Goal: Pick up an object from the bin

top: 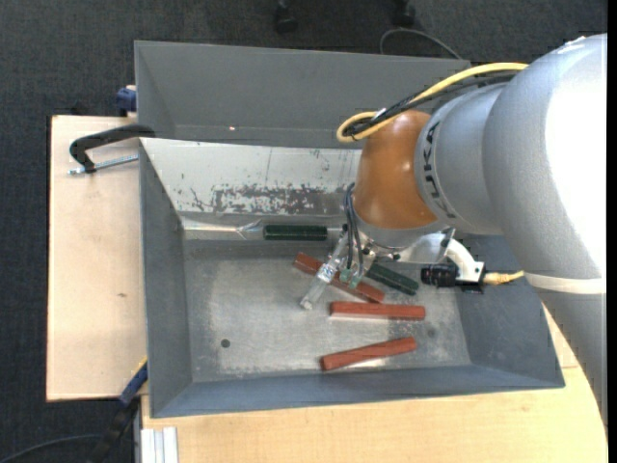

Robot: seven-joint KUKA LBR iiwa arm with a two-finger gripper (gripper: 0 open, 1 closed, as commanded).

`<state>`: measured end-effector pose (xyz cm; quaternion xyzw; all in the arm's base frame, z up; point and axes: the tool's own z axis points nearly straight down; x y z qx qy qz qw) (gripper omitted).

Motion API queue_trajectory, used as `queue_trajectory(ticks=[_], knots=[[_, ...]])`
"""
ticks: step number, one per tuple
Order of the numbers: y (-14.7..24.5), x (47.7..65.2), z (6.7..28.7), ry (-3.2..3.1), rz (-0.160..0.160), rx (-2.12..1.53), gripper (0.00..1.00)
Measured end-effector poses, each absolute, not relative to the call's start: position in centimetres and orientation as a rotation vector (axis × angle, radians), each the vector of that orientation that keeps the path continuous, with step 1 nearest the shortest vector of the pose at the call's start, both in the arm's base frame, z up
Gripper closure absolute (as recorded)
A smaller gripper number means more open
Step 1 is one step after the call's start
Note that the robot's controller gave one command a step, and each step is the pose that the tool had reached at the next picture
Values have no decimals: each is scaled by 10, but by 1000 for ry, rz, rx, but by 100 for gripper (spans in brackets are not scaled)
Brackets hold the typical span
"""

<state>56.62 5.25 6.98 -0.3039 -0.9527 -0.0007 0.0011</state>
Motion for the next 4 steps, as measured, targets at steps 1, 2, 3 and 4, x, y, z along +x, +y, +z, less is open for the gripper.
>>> queue_trajectory(ticks=[1,2,3,4], knots=[[53,567,71,-2993,-2,-953,0],[53,567,70,-2995,-2,-952,100],[54,569,143,-3004,-8,-952,100],[55,570,147,-3000,-4,-947,100]])
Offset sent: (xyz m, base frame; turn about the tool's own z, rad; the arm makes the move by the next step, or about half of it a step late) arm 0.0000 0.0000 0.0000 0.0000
